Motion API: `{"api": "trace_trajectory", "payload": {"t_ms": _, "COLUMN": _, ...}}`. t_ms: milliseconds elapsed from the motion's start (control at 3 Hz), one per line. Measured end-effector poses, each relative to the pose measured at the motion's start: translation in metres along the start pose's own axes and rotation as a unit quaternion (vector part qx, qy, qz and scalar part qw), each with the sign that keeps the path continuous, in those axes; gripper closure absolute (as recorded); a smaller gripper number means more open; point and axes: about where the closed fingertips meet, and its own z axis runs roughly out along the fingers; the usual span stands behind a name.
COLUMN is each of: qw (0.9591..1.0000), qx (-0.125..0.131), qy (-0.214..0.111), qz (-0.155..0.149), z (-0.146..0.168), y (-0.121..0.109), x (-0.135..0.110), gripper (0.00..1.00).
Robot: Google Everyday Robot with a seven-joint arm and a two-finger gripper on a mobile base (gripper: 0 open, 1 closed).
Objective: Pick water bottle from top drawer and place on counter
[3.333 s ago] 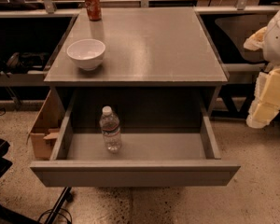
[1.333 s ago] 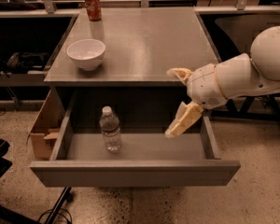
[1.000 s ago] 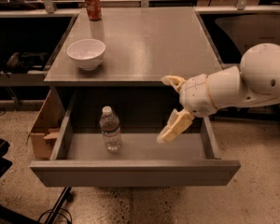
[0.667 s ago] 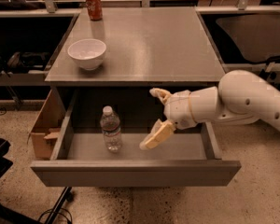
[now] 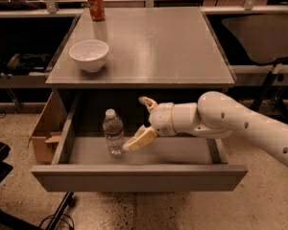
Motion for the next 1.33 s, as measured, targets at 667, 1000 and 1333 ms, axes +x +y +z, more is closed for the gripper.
{"api": "trace_trajectory", "payload": {"t_ms": 667, "qw": 0.9972, "qx": -0.016, "qy": -0.071, "qz": 0.016, "z": 0.052, "y": -0.003, "x": -0.007, "gripper": 0.00}}
{"api": "trace_trajectory", "payload": {"t_ms": 1000, "qw": 0.9953, "qx": -0.024, "qy": -0.089, "qz": 0.029, "z": 0.067, "y": 0.001, "x": -0.009, "gripper": 0.14}}
{"api": "trace_trajectory", "payload": {"t_ms": 1333, "qw": 0.9945, "qx": -0.031, "qy": -0.089, "qz": 0.045, "z": 0.080, "y": 0.009, "x": -0.003, "gripper": 0.38}}
